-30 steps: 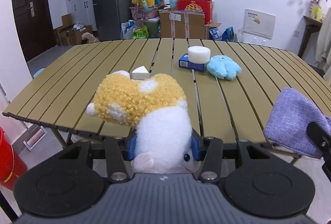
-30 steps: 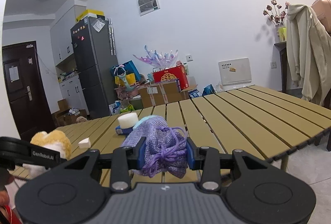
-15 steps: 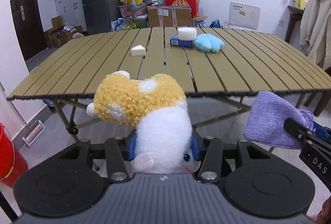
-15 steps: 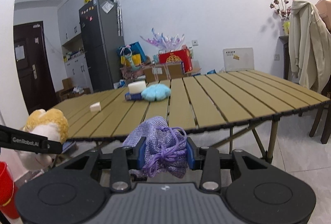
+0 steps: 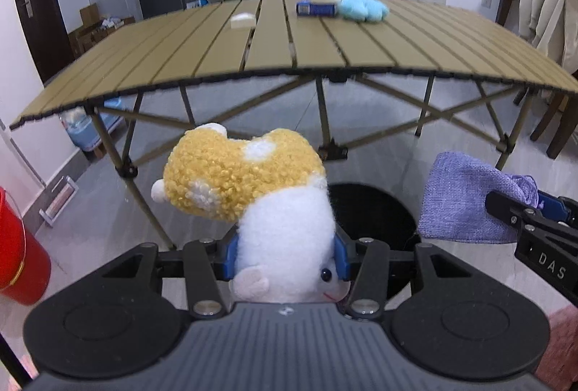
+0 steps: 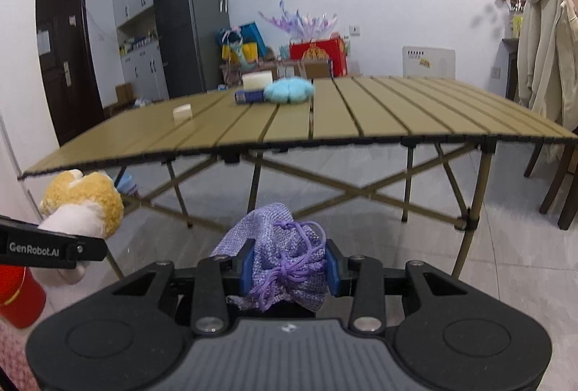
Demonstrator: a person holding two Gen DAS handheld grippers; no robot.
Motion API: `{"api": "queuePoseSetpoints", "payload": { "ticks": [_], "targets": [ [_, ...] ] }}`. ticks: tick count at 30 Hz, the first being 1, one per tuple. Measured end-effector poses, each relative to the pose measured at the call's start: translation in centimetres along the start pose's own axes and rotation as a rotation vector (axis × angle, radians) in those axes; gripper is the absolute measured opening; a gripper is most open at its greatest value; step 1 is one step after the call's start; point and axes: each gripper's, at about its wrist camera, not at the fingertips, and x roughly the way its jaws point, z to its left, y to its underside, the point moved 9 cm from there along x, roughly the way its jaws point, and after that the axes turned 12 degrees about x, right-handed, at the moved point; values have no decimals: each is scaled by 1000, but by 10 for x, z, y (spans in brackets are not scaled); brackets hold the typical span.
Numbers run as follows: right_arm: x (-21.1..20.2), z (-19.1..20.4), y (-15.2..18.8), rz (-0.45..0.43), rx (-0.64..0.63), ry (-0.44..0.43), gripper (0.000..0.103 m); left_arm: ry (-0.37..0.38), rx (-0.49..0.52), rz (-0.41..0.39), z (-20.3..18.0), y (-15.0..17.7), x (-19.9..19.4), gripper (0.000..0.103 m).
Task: Collect trash
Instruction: 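Carry the plush toy and purple bag down toward the black bin with both tools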
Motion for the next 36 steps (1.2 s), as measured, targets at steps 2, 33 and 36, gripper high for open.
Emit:
{"api": "queuePoseSetpoints", "payload": {
  "ticks": [2, 33, 36],
  "targets": [
    [2, 1, 9, 26, -8, 7, 37, 1, -2, 19, 1, 10, 4, 49],
    [64, -24, 93, 319, -78, 169, 37, 36, -71, 323, 16, 108, 106, 49],
    [72, -30, 98, 332, -79, 192, 37, 33, -66, 340, 16, 112, 110, 49]
  ]
}}
